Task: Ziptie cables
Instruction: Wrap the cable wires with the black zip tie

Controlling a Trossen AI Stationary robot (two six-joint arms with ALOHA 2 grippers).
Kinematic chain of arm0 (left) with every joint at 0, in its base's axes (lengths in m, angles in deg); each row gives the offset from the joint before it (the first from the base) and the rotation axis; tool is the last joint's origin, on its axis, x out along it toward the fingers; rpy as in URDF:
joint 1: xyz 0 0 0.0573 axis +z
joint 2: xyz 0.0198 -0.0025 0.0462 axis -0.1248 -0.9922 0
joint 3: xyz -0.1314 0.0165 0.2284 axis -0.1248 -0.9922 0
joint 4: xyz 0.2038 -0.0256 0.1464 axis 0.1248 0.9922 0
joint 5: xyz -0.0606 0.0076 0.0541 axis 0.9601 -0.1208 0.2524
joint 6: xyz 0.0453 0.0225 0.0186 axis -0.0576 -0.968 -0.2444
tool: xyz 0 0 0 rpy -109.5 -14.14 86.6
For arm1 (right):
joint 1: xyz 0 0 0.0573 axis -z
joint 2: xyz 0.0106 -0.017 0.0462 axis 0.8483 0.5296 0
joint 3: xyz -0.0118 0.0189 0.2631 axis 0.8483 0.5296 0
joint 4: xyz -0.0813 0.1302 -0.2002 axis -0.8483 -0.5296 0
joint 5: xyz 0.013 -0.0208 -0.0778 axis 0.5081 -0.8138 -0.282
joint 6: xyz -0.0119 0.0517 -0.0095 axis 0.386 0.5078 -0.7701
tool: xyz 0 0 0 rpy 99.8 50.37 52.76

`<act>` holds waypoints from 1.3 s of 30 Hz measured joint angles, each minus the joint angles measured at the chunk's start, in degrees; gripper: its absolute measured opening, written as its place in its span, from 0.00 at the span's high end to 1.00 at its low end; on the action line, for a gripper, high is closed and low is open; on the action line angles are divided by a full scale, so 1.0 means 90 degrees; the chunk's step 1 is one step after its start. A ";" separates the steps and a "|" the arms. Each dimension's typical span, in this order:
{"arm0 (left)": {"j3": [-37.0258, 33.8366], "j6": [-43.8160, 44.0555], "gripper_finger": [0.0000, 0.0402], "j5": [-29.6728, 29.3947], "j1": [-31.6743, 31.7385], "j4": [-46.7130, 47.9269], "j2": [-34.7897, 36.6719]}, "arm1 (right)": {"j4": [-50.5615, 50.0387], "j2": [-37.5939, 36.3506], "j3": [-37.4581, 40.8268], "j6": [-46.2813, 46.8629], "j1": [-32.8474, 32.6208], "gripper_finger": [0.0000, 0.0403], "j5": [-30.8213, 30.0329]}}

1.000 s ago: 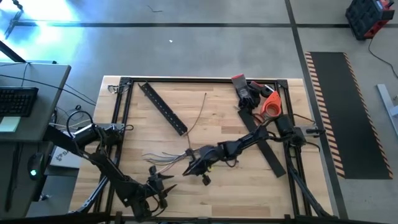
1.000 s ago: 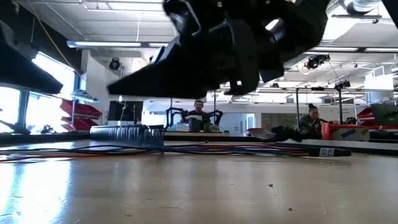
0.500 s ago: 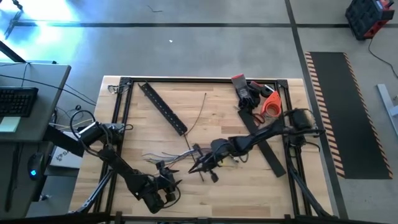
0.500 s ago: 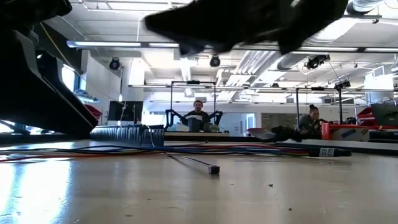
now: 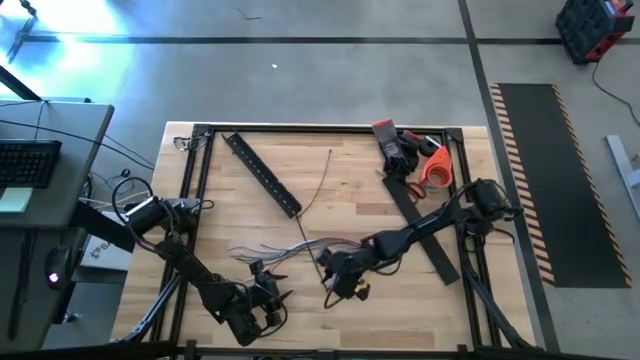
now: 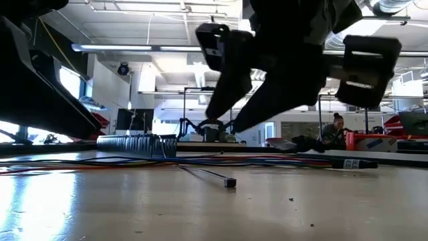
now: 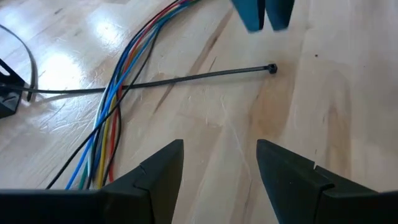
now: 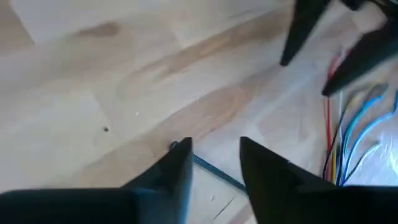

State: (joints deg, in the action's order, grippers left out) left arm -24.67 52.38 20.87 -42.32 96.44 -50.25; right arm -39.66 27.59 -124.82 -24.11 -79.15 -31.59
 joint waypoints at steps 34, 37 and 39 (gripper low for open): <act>0.0001 -0.0041 0.53 0.0163 0.0007 -0.0154 -0.0017 | -0.2436 0.2388 -0.3259 -0.1849 -0.0016 1.00 -0.1013; 0.0002 -0.0009 0.53 0.0354 0.0007 -0.0153 -0.0017 | -0.2181 0.2393 -0.3207 -0.1171 -0.0150 1.00 -0.1318; 0.0000 -0.0001 0.53 0.0489 -0.0008 -0.0157 -0.0017 | -0.1837 0.2257 -0.2941 -0.0718 -0.0131 1.00 -0.1293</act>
State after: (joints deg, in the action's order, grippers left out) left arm -24.67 52.37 25.27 -42.40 95.03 -50.41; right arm -56.19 47.90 -151.30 -30.57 -80.33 -43.23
